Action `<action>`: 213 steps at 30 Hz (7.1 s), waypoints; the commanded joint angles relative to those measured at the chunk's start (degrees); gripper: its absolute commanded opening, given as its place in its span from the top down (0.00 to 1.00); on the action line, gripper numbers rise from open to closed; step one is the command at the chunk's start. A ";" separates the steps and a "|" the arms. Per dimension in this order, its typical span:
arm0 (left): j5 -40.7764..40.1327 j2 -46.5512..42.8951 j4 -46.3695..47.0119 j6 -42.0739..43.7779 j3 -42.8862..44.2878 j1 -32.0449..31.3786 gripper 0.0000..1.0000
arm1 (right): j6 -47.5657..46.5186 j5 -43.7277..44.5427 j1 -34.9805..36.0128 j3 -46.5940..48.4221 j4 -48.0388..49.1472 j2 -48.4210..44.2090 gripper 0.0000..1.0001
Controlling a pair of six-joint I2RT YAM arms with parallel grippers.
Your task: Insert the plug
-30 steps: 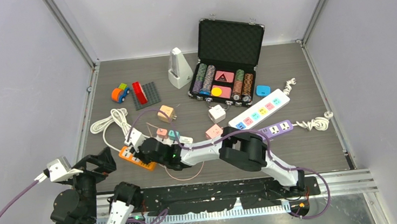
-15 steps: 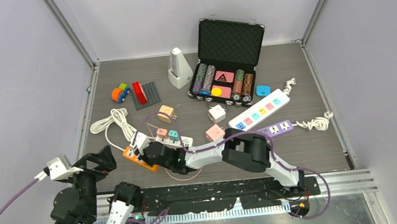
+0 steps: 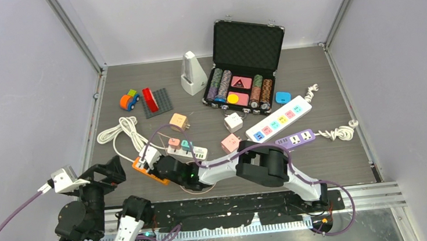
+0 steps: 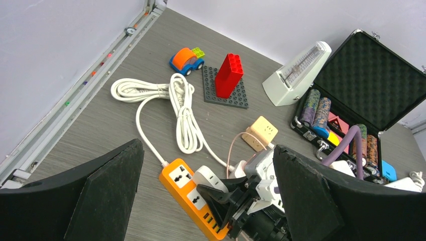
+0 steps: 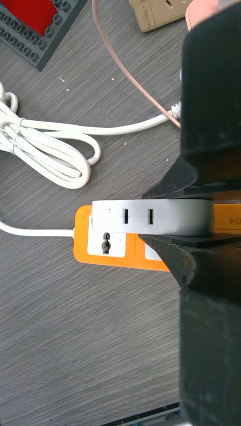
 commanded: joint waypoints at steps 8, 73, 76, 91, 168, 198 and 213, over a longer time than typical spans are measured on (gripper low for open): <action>-0.05 0.74 2.54 0.20 -0.45 -0.19 0.01 | 0.55 -2.02 -0.58 -8.76 -25.51 7.55 0.95; 2.55 7.90 -1.36 -7.31 -2.68 -0.14 0.01 | -2.48 -5.06 -3.23 -6.56 4.32 -10.23 0.94; 1.29 6.83 -1.89 -7.44 -2.17 -0.14 0.01 | -2.77 -4.38 -3.27 -5.75 4.39 -8.39 0.95; -0.40 6.06 -2.11 -7.25 -1.12 -0.16 0.01 | -3.81 -2.53 -4.05 -5.91 8.30 -5.48 0.95; 0.04 5.62 -0.57 -6.73 -2.42 -0.14 0.01 | -3.79 -14.21 -2.94 -10.55 -13.21 5.22 0.95; -2.86 4.84 -1.65 -5.19 0.94 -0.15 0.01 | 0.74 -14.20 -4.30 12.53 -36.30 -9.11 0.18; -2.68 4.83 -1.77 -5.42 0.85 -0.15 0.01 | 5.50 -12.82 -4.40 13.18 -32.75 -11.26 0.20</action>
